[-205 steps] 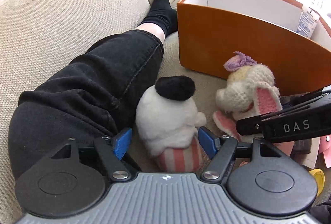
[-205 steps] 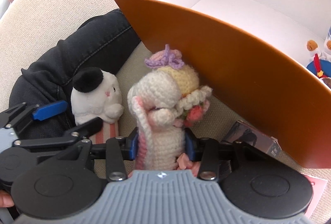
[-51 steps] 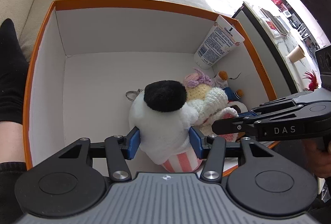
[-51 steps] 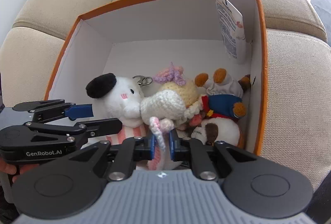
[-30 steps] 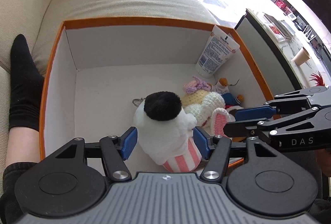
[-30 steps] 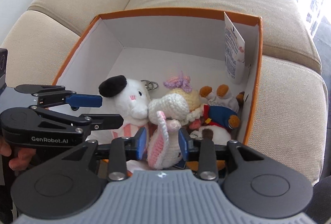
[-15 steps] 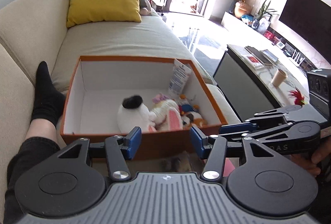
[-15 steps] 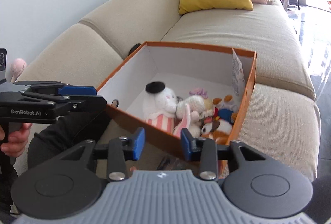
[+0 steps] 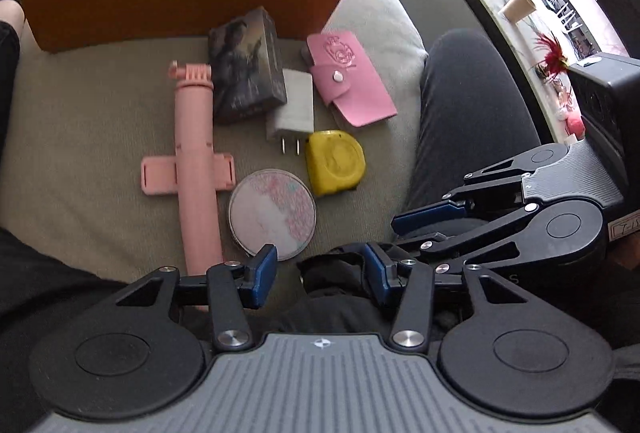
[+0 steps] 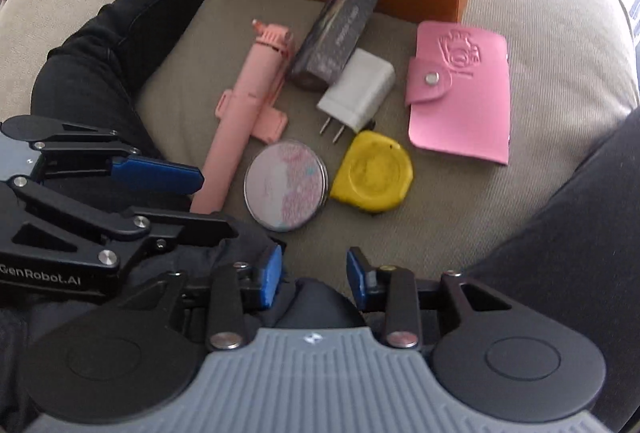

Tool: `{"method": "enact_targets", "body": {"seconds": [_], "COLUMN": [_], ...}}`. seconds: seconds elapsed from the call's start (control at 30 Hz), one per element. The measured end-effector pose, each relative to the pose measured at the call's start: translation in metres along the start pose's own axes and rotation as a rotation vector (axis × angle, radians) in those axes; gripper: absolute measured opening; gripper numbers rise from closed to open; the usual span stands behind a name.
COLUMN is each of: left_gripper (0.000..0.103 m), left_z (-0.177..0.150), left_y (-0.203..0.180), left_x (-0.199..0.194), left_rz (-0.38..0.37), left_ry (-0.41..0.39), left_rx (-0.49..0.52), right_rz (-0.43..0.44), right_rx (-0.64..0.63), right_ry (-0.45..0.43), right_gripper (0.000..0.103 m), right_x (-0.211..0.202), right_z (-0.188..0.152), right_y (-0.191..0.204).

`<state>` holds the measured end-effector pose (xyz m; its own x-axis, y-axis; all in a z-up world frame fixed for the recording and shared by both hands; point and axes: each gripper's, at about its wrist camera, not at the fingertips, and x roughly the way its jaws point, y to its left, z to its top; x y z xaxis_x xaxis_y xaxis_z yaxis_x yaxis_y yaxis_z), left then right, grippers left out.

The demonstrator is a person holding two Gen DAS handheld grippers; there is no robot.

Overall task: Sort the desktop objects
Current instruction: 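Withdraw both grippers from the box and reach toward the pile of items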

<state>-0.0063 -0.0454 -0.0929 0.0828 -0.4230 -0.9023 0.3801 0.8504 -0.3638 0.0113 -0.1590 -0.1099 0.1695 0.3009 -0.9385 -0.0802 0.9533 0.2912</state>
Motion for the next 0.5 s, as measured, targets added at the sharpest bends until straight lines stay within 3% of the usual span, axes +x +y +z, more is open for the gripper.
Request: {"method": "enact_targets", "body": {"seconds": [0.1, 0.17, 0.4, 0.5], "left_gripper": [0.058, 0.063, 0.063, 0.06], "left_z": [-0.016, -0.02, -0.003, 0.001], "left_y": [0.012, 0.023, 0.034, 0.043], "left_x": [0.018, 0.023, 0.047, 0.059], "left_rz": [-0.07, -0.1, -0.074, -0.084], "left_ry": [0.07, 0.072, 0.07, 0.089], "left_rx": [-0.099, -0.169, -0.331, -0.383], "right_rz": [0.016, 0.011, -0.01, -0.016], "right_rx": [-0.005, -0.016, 0.142, 0.207], "right_ry": [0.06, 0.074, 0.025, 0.005], "right_gripper": [0.039, 0.039, 0.039, 0.033], "right_x": [0.011, 0.014, 0.015, 0.015], "right_z": [-0.007, -0.006, 0.003, 0.006], "right_y": [-0.002, 0.0, -0.024, -0.037]}}
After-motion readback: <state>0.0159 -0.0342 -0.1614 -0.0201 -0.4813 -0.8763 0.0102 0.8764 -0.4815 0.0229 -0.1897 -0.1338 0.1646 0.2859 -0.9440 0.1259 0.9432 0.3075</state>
